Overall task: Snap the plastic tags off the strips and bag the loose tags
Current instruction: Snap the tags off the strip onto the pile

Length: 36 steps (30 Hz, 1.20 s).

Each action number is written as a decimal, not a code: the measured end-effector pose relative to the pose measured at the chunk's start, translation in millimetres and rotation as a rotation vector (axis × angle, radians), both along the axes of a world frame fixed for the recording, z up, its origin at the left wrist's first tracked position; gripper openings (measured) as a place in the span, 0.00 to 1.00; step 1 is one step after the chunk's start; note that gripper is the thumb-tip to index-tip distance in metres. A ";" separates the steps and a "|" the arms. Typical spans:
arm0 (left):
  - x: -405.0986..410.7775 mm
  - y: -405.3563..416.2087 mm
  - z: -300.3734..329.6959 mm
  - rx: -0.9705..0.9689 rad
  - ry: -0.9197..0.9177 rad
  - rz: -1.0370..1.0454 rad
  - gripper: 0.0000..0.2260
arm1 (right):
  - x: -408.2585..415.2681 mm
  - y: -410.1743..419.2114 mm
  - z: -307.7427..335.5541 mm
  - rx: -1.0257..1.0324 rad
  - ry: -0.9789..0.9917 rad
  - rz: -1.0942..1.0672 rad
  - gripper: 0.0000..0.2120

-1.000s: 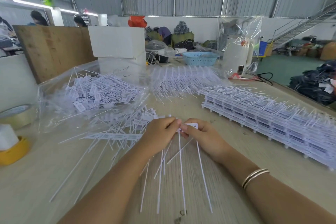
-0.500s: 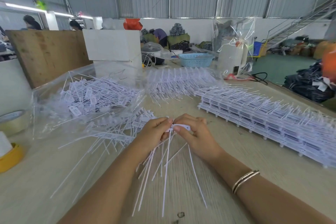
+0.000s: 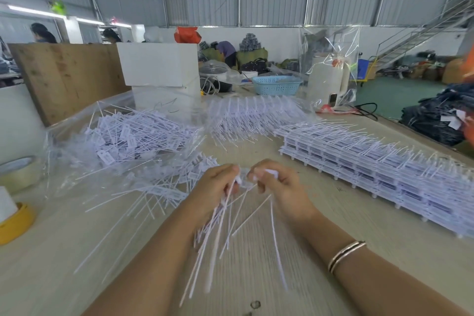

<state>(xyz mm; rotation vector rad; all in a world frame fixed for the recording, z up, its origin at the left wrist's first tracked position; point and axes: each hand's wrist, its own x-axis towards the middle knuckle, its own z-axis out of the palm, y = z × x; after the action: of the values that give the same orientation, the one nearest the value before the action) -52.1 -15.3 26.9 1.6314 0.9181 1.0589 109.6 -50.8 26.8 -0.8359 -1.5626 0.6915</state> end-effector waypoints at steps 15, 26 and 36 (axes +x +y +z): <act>8.4 -6.1 -9.7 0.475 0.331 0.141 0.18 | 23.7 24.8 -16.2 -0.279 -0.629 -0.514 0.27; 14.9 -10.5 -7.9 0.546 0.310 0.109 0.18 | 16.2 7.9 -5.1 -0.158 -0.373 -0.029 0.14; 7.4 -9.9 0.6 0.554 0.658 0.219 0.17 | 12.7 4.4 -5.6 -0.231 -0.200 0.088 0.12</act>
<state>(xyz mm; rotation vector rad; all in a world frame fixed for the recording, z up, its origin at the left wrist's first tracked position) -44.7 -25.2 27.5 2.4699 1.3273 0.9836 122.2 -46.4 21.3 -1.0375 -1.7282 0.8870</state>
